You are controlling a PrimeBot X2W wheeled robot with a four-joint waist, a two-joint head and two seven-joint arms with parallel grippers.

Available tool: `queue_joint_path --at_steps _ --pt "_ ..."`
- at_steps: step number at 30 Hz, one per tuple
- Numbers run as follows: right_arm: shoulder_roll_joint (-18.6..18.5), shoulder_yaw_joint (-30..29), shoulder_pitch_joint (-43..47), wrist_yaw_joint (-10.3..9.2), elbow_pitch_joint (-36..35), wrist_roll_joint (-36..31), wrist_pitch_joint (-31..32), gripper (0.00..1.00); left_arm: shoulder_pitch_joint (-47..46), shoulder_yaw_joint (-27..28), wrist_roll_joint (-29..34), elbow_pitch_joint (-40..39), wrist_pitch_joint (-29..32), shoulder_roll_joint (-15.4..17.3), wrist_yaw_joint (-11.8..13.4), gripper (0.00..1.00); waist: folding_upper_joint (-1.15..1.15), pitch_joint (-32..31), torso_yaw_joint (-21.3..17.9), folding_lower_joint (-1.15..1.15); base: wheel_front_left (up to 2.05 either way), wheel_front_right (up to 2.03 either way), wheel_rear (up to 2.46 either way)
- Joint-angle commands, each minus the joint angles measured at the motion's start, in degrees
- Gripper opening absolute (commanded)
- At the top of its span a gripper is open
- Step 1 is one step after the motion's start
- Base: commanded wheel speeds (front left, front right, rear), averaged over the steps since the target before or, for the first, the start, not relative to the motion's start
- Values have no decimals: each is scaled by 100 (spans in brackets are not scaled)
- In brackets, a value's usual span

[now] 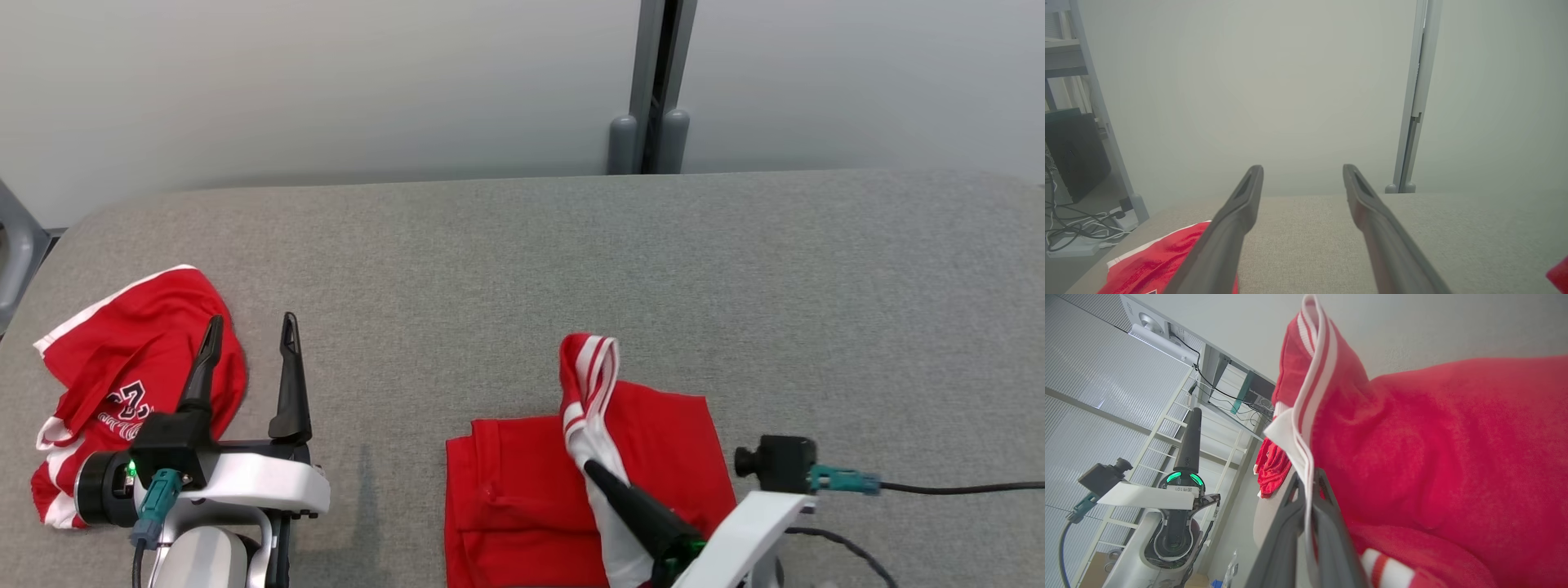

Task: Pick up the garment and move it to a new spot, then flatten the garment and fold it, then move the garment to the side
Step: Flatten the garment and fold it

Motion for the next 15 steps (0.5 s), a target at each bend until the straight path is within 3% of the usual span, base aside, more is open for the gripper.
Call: queue_joint_path --at_steps 1,5,14,15 --pt "34 83 -73 3 162 3 38 0 -90 50 23 12 -5 22 -36 100 0 47 77 0 0 0 0" --pt "51 310 -299 3 553 -151 -75 0 -130 60 47 35 -4 16 -91 100 0 138 212 0 0 0 0" --pt "55 740 -806 4 1279 602 -502 0 -238 -22 0 5 -3 1 -49 100 0 399 533 0 0 0 0" --pt "51 768 -855 4 1358 611 -546 35 -231 -20 -26 -5 -3 -3 -33 100 0 424 553 0 0 0 0"
